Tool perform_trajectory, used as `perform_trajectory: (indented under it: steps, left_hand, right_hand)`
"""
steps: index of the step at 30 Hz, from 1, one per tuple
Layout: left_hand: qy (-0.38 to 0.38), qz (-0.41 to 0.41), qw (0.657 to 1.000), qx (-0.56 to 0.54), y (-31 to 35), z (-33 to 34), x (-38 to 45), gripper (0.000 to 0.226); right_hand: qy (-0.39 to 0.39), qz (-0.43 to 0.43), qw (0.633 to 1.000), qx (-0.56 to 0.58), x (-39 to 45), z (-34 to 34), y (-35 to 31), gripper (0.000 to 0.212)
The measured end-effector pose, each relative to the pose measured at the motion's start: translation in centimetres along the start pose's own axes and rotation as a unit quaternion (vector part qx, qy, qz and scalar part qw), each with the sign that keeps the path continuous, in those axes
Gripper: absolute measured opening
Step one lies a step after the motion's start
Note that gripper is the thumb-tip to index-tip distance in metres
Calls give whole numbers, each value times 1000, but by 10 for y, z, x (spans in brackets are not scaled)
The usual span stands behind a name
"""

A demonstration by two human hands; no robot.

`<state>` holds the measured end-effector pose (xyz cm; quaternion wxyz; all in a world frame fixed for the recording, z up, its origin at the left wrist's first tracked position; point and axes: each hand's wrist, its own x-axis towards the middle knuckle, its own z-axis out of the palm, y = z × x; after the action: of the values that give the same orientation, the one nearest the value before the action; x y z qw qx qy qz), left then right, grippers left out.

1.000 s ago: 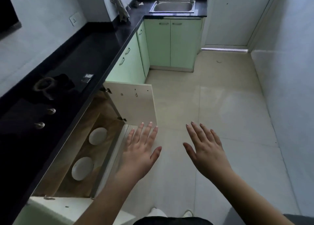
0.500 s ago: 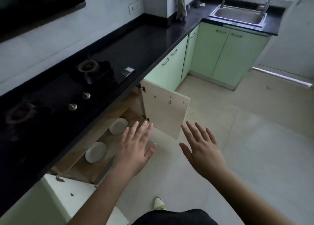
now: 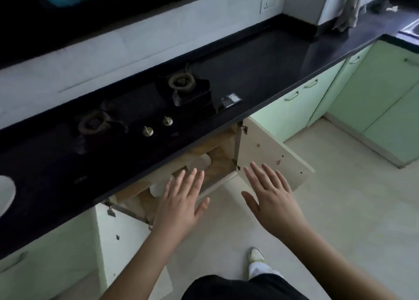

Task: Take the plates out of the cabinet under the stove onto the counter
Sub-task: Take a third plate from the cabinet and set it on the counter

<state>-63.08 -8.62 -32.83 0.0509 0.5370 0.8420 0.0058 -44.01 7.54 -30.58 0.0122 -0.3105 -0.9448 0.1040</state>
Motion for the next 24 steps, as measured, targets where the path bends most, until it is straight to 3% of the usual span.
perform_trajectory:
  steps: [12, 24]
  left_hand:
    - [13, -187, 982, 34, 26, -22, -22, 68]
    - [21, -284, 959, -4, -7, -9, -68, 69]
  right_hand:
    - [-33, -244, 969, 24, 93, -9, 1, 59]
    - [-50, -334, 941, -13, 102, 11, -70, 62]
